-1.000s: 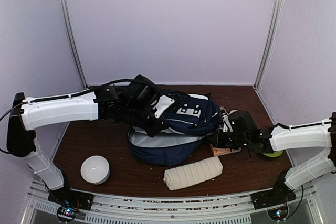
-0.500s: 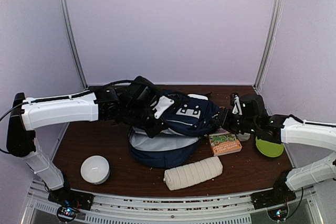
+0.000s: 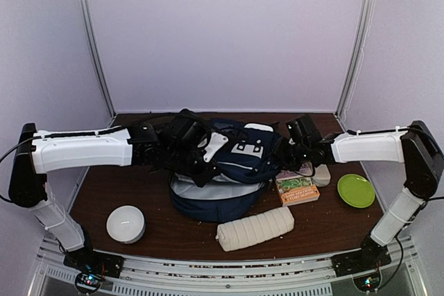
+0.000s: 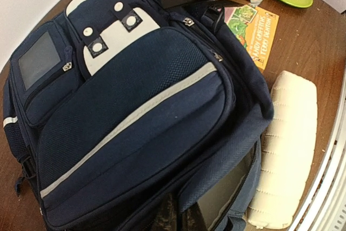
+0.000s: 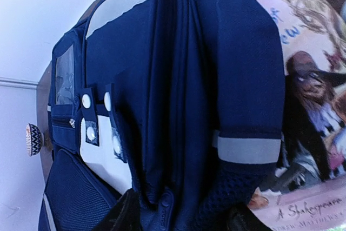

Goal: Pack the student bag
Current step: Adjust the student bag at the center of the board.

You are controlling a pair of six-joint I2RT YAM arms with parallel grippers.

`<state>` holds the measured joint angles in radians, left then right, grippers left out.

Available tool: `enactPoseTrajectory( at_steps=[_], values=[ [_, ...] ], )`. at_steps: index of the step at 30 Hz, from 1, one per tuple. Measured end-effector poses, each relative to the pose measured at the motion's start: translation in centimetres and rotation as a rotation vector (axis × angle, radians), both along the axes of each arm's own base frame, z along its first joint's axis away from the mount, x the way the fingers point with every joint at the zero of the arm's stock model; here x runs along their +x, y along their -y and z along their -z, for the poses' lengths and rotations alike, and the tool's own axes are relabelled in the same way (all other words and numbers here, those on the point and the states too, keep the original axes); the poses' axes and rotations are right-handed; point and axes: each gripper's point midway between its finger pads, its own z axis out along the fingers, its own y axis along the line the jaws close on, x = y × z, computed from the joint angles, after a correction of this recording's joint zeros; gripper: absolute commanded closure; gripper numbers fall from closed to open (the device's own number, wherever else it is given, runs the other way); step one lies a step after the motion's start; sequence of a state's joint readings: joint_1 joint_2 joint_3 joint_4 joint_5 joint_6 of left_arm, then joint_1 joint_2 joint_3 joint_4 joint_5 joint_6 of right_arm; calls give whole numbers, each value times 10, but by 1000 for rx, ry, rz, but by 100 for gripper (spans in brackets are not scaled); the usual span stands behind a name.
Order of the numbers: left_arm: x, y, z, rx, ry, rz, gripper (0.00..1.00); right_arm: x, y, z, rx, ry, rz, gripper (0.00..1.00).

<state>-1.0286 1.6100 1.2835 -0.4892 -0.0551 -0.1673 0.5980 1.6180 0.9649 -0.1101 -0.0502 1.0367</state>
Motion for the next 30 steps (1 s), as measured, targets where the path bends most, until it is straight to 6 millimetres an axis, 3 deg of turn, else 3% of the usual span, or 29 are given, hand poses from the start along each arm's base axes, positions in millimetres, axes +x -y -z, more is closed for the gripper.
enactPoseTrajectory(
  at_steps=[7, 12, 16, 19, 23, 27, 30],
  values=[
    [12, -10, -5, 9, 41, -86, 100, 48, -58, -2, 23, -15, -145, 52],
    [24, -21, -8, 31, 69, -171, 100, 88, -120, -4, 31, 10, -299, 50],
    [37, -22, -11, 54, 77, -229, 100, 103, -155, -17, 34, 54, -381, 49],
    [49, -18, -10, 49, 69, -263, 100, 103, -160, -35, 39, 79, -409, 48],
    [67, -21, -7, 41, 53, -310, 100, 101, -153, -74, 30, 147, -426, 48],
    [87, -28, -18, 19, 50, -359, 100, 91, -128, -145, -2, 282, -399, 48],
    [101, -34, -35, -3, 65, -391, 100, 63, -89, -198, -30, 401, -332, 48]
  ],
)
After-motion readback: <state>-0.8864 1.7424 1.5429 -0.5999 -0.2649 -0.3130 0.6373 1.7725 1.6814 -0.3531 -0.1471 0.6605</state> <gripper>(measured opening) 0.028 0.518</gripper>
